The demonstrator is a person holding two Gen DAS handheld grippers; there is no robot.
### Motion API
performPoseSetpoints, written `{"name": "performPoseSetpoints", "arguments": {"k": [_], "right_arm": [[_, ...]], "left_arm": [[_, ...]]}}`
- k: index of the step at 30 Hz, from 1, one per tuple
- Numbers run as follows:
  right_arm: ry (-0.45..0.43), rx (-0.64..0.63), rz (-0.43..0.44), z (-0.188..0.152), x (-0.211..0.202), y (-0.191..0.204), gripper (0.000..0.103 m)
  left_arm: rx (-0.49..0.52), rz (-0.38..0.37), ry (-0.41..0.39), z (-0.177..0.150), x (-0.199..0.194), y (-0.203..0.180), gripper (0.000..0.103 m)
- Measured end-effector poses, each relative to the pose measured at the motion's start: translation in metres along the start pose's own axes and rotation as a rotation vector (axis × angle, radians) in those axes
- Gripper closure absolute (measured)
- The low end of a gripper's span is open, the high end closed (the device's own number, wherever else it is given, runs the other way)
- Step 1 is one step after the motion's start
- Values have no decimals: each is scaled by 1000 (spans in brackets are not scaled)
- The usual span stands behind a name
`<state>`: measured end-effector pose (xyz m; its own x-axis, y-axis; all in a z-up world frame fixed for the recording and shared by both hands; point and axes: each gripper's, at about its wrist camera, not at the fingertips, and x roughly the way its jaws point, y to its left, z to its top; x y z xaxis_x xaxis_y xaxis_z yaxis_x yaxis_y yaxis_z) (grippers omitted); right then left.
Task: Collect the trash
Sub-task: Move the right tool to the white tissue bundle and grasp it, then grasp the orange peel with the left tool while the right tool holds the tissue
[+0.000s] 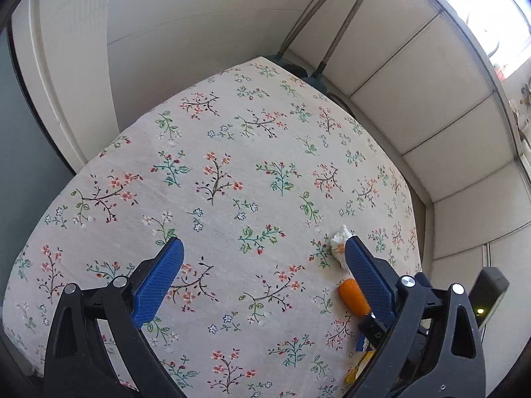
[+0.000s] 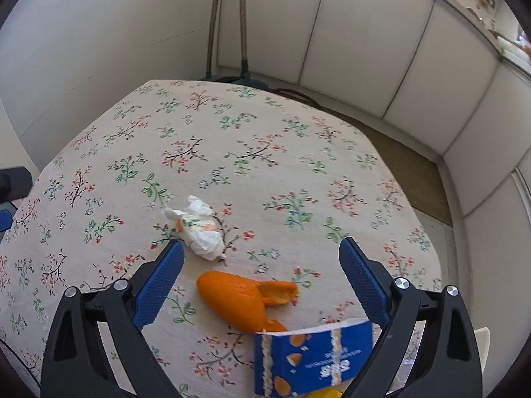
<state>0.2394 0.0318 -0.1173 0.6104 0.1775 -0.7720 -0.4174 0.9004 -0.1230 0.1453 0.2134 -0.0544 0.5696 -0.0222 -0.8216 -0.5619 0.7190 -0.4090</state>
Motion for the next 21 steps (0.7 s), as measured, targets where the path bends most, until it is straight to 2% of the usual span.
{"name": "performPoseSetpoints", "arguments": {"k": [6, 9, 11, 12, 14, 15, 21], "right_arm": [[90, -33, 74, 10, 37, 30, 12], [126, -58, 97, 11, 52, 41, 24], [154, -73, 104, 11, 62, 46, 36], [144, -71, 116, 11, 62, 47, 38], [143, -68, 133, 13, 64, 48, 57], [143, -63, 142, 14, 64, 48, 63], [109, -23, 158, 9, 54, 37, 67]], "left_arm": [[-50, -10, 5, 10, -1, 16, 9], [-76, -14, 29, 12, 4, 23, 9], [-85, -14, 37, 12, 6, 26, 9], [-88, -15, 37, 13, 6, 27, 9], [-85, -14, 35, 12, 7, 27, 9], [-82, -13, 35, 12, 7, 27, 9], [-85, -5, 37, 12, 13, 24, 10]]}}
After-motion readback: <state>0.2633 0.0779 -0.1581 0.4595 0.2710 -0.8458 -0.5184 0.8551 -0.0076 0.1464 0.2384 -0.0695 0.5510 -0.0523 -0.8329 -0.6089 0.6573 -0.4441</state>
